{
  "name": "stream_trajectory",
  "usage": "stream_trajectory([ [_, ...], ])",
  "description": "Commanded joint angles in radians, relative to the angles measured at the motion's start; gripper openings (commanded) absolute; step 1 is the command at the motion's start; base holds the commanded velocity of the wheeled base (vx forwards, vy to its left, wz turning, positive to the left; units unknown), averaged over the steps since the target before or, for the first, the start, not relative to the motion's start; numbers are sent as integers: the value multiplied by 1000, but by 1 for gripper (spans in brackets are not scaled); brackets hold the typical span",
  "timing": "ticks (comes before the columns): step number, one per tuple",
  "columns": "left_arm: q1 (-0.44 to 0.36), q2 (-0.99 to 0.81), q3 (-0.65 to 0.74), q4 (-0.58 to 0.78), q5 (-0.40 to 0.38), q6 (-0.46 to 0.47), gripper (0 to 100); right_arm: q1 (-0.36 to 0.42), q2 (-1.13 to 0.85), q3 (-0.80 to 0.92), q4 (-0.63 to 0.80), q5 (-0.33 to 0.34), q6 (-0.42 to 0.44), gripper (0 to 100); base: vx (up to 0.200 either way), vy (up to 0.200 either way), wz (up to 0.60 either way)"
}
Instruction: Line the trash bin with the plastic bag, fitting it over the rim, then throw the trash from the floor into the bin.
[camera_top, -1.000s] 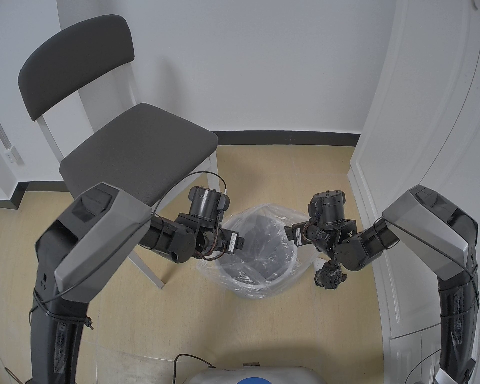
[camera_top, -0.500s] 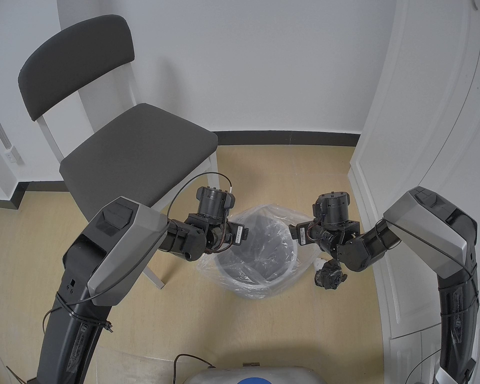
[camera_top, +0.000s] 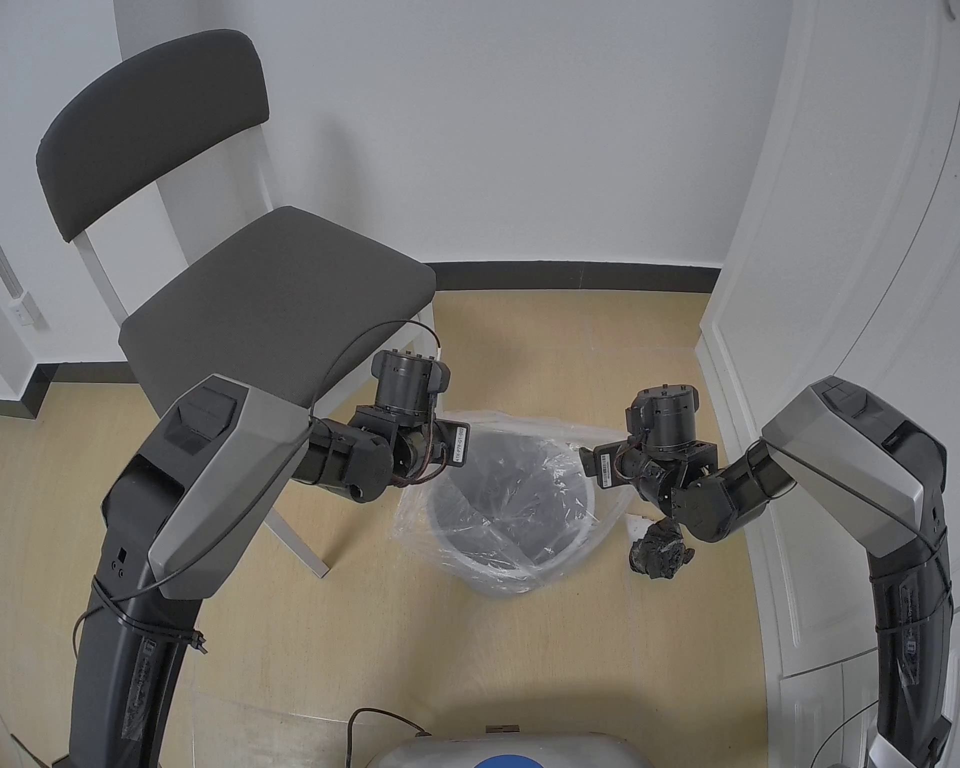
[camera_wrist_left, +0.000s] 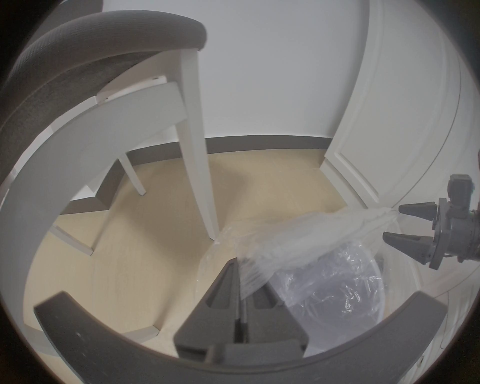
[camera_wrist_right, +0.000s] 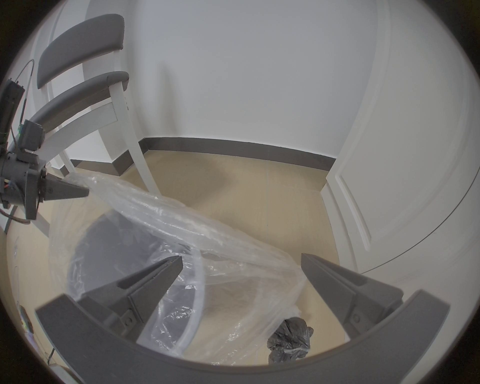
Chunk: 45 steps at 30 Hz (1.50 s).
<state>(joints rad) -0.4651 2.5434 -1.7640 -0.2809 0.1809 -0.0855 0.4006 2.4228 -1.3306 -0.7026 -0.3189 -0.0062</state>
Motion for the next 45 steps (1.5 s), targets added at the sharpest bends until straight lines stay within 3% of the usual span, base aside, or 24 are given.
stream_trajectory([
  [1,6,-11,1,-1,19,4,0,-6,50,-45,-28,-3,-1,100,0,0,0],
  [13,14,54,-63,-1,32,6,0,-25,127,-162,-40,-5,2,100,0,0,0],
  [14,14,51,-58,0,32,6,100,-25,125,-160,-40,-5,2,100,0,0,0],
  [22,11,6,5,-1,52,0,100,-17,122,-150,-44,-5,6,100,0,0,0],
  [26,-1,-106,206,-67,69,0,100,-14,127,-130,-107,-6,-1,100,0,0,0],
  [31,-4,-111,317,-179,100,6,100,-9,116,-97,-117,-6,-20,100,0,0,0],
  [38,14,-2,239,-271,184,-3,100,-17,145,-130,-117,-8,-29,100,0,0,0],
  [43,31,49,150,-261,186,-5,100,-32,194,-209,-117,-9,-29,100,0,0,0],
  [45,33,78,97,-259,189,-5,100,-42,225,-265,-115,-40,-31,100,0,0,0],
])
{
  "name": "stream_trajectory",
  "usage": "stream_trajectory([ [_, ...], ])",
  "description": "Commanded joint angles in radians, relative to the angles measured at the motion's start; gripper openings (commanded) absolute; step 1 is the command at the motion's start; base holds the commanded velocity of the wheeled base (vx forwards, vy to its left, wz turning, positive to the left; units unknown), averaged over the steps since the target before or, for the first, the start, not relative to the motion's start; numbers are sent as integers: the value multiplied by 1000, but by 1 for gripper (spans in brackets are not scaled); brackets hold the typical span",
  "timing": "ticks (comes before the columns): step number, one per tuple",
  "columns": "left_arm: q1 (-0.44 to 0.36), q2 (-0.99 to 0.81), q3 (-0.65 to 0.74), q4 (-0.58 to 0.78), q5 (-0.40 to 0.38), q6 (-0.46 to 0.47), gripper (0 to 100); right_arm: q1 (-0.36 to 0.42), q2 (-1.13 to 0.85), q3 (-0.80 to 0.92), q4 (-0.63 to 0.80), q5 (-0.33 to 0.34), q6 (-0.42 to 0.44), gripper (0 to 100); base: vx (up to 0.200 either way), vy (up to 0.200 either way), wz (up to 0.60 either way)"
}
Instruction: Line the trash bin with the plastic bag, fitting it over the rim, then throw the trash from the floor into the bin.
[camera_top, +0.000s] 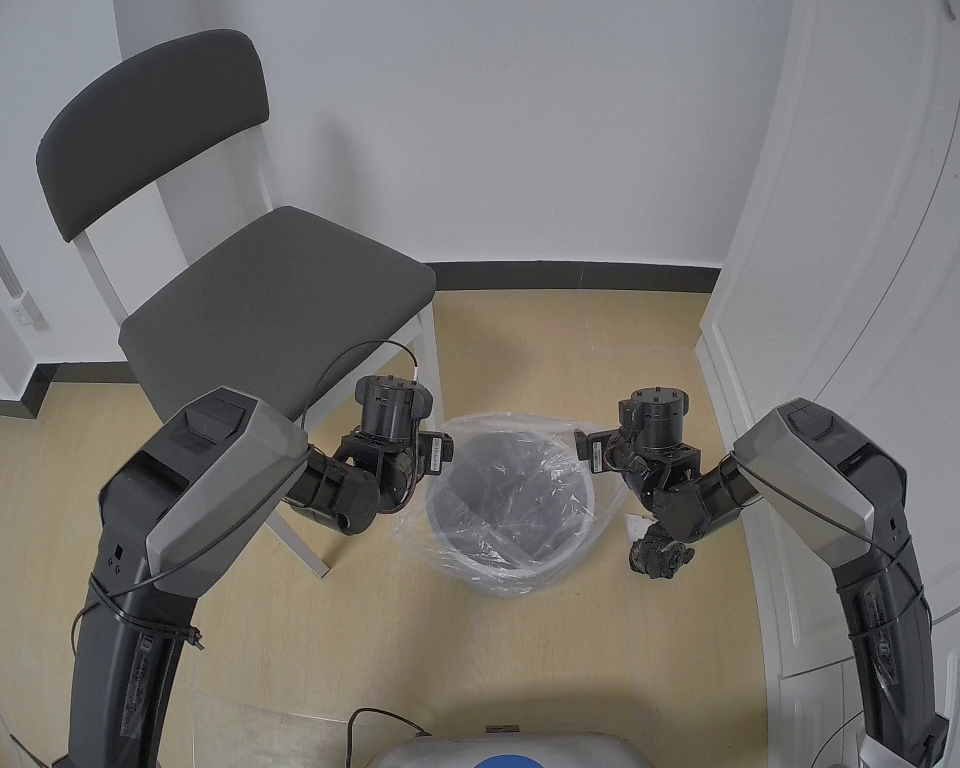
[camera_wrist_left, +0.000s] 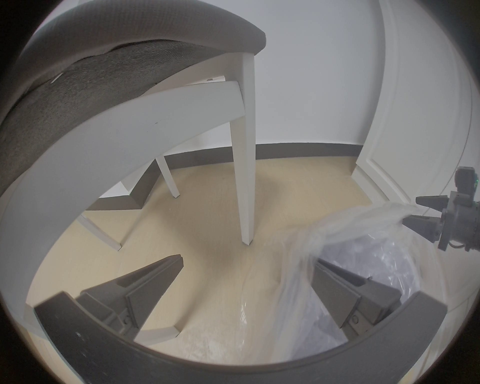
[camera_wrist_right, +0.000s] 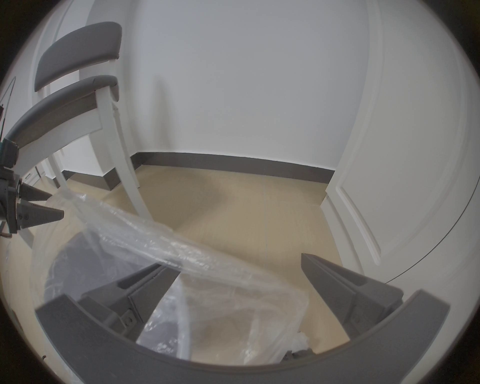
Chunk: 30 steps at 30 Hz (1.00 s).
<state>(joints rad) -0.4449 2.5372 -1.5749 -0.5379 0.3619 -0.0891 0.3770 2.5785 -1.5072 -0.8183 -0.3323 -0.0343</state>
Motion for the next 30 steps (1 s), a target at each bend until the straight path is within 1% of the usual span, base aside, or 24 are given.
stream_trajectory([
  [1,12,84,-93,-2,8,-1,100,-18,69,-88,1,-27,-3,100,0,0,0],
  [2,17,101,-123,-1,12,-1,100,-20,95,-130,2,-51,-3,100,0,0,0],
  [3,20,113,-142,7,12,-1,100,-21,111,-154,2,-60,-3,100,0,0,0],
  [6,23,130,-178,45,15,-1,100,-24,130,-183,4,-60,-3,100,0,0,0],
  [9,28,164,-244,82,38,-1,100,-26,154,-220,7,-60,-3,100,0,0,0],
  [11,35,201,-313,105,61,0,100,-27,181,-268,7,-62,-1,100,0,0,0],
  [12,35,204,-318,108,63,0,100,-27,183,-271,7,-60,-1,100,0,0,0],
  [13,40,225,-369,139,75,-1,100,-30,204,-309,4,-62,1,100,0,0,0],
  [16,48,248,-425,179,77,-3,100,-33,227,-355,4,-62,5,100,0,0,0],
  [30,60,287,-425,196,84,6,100,-53,285,-398,65,-60,2,100,0,0,0],
])
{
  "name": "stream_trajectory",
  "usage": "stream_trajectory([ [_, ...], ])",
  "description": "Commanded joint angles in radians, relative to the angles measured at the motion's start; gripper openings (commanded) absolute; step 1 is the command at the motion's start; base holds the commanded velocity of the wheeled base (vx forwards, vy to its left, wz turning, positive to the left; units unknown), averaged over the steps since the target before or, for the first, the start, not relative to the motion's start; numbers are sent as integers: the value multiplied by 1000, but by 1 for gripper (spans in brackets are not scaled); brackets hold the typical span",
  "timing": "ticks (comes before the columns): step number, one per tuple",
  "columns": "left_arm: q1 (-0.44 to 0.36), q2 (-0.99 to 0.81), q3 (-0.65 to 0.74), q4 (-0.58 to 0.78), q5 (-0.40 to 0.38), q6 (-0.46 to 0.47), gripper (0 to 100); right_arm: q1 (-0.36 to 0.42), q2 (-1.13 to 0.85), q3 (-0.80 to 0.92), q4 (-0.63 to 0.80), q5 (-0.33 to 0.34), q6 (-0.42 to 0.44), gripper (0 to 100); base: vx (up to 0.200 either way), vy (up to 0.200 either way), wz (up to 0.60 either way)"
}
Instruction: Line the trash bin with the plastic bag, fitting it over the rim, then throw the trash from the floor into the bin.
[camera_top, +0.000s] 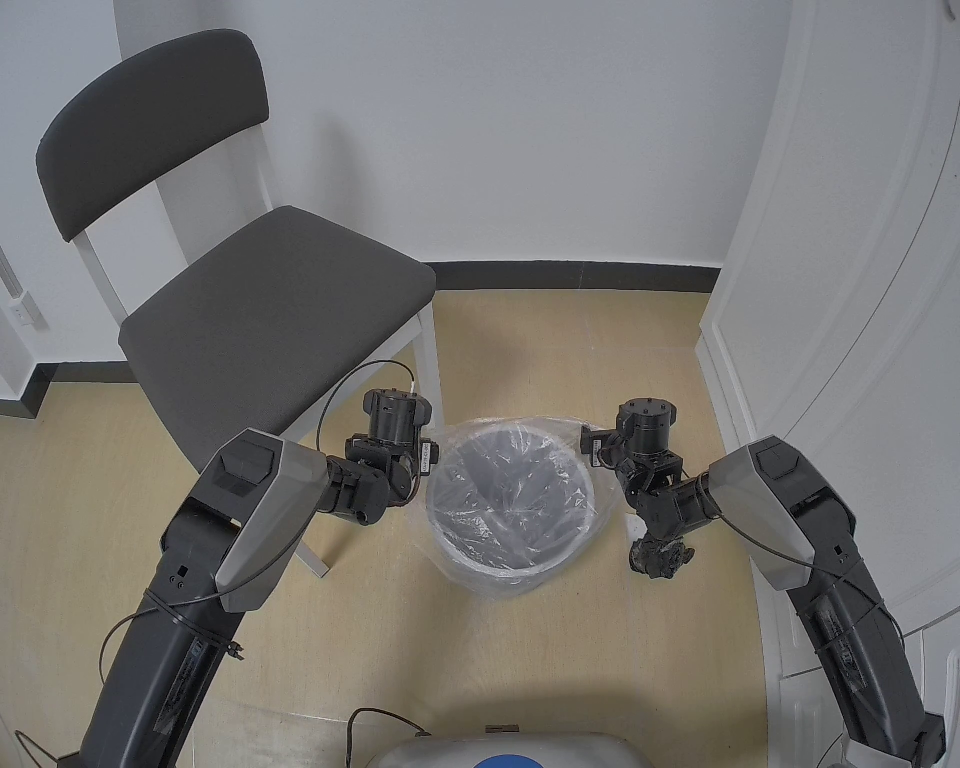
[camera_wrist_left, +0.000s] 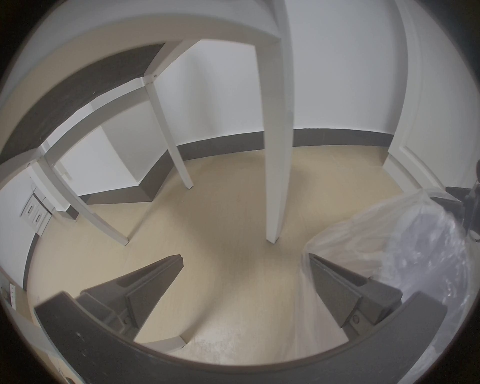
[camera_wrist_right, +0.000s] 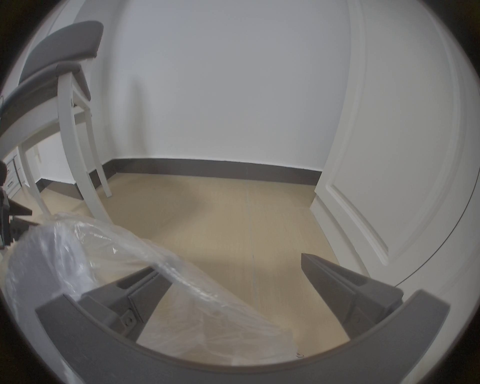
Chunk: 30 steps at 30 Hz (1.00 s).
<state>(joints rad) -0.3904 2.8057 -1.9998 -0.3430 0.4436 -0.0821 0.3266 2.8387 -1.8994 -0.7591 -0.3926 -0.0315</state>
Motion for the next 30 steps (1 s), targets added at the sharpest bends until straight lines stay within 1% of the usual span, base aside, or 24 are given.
stream_trajectory([
  [1,7,18,0,6,3,-2,100,-3,25,-6,7,0,-1,100,0,0,0],
  [7,10,9,0,64,3,-19,100,-4,27,2,47,0,-1,100,0,0,0],
  [12,10,-23,0,91,3,-59,100,-6,7,26,43,0,5,100,0,0,0],
  [14,10,-66,0,133,3,-103,100,-4,-45,92,34,1,5,100,0,0,0],
  [16,10,-112,32,157,3,-134,100,-6,-93,155,27,12,5,100,0,0,0],
  [17,7,-152,70,173,-5,-154,100,-4,-136,221,21,21,5,100,0,0,0],
  [19,1,-206,142,173,-22,-171,100,0,-194,319,-2,58,5,100,0,0,0],
  [20,1,-206,142,173,-22,-171,100,0,-194,319,-2,58,5,100,0,0,0],
  [22,-4,-272,230,157,-68,-176,100,2,-260,441,-60,113,1,100,0,0,0],
  [24,-4,-290,246,153,-74,-177,100,0,-272,460,-71,118,-1,100,0,0,0],
  [27,-7,-336,314,148,-75,-186,100,-11,-323,517,-83,116,15,100,0,0,0],
  [28,-7,-336,314,148,-75,-186,100,-11,-323,517,-83,116,15,100,0,0,0],
  [29,-16,-367,375,147,-77,-188,100,-14,-340,542,-95,109,47,100,0,0,0],
  [30,-22,-382,403,147,-79,-189,100,-14,-349,556,-104,109,61,100,0,0,0],
])
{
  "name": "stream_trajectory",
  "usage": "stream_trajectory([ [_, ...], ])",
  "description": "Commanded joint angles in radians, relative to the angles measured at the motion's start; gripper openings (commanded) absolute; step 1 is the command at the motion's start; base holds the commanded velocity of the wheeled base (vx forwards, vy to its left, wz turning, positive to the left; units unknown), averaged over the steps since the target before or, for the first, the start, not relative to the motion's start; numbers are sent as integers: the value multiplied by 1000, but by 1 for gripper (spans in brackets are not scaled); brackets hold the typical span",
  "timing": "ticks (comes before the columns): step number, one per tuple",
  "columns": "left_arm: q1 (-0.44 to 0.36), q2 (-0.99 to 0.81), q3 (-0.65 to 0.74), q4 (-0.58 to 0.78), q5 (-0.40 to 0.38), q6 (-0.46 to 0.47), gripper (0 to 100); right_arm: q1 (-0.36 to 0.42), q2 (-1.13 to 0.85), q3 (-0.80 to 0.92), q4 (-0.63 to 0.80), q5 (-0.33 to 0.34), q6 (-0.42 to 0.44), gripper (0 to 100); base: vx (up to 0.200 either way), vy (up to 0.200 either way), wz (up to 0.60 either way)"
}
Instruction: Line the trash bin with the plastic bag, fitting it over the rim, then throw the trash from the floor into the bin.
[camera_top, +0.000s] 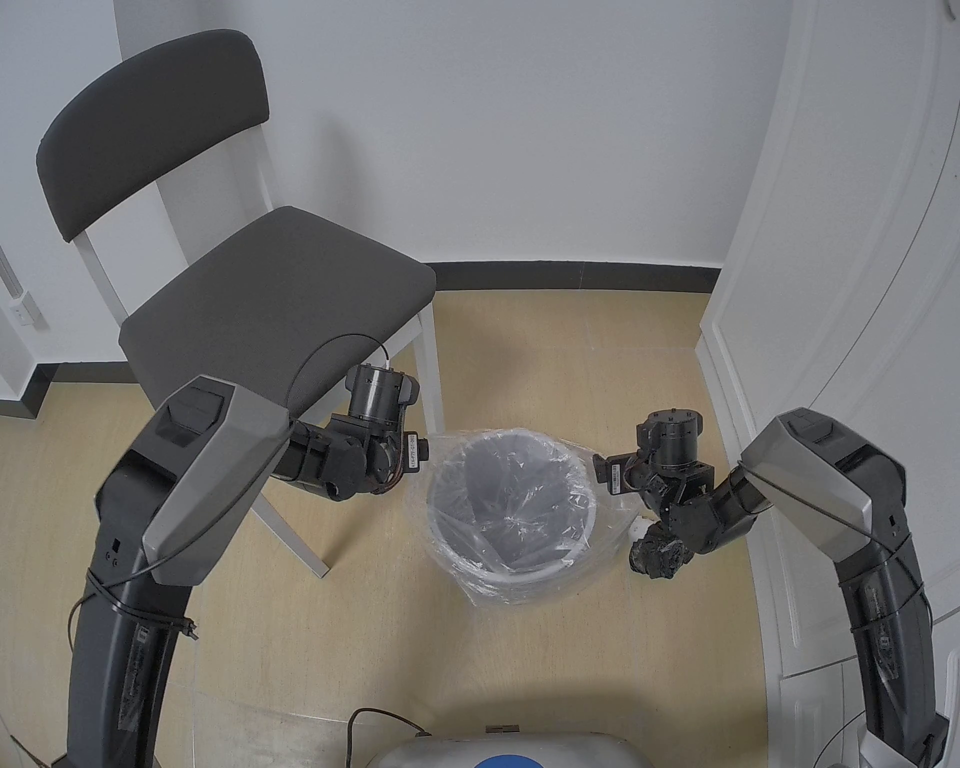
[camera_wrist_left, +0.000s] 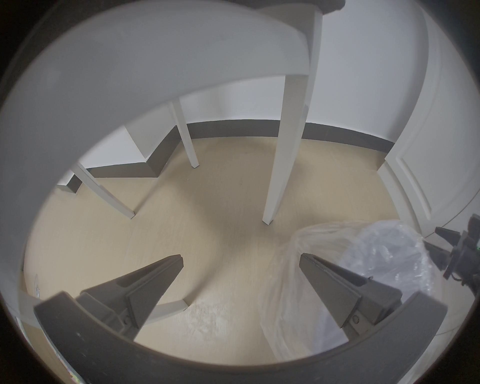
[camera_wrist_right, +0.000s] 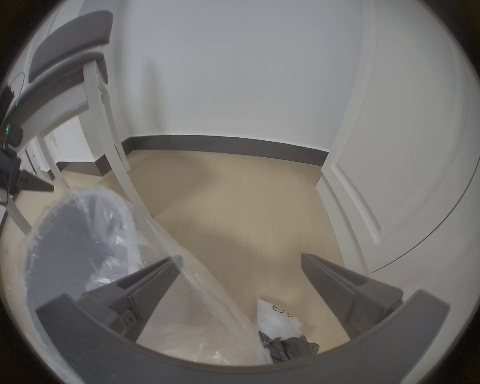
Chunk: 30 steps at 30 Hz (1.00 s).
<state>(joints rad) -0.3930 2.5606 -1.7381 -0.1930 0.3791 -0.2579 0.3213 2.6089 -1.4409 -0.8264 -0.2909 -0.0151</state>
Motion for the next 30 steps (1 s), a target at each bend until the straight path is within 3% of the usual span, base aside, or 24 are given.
stream_trajectory([
  [1,-24,-152,172,-6,-16,-15,100,-8,-135,117,-45,7,55,100,0,0,0],
  [8,-41,-197,292,-138,-14,-11,100,-10,-213,223,-33,9,95,100,0,0,0],
  [18,-38,-292,446,-166,-48,-14,100,-13,-291,313,-4,7,132,100,0,0,0],
  [23,-37,-358,586,-276,-114,-14,100,-13,-371,352,102,7,202,100,0,0,0],
  [30,-29,-356,614,-293,-138,-17,100,-10,-406,353,168,18,305,100,0,0,0],
])
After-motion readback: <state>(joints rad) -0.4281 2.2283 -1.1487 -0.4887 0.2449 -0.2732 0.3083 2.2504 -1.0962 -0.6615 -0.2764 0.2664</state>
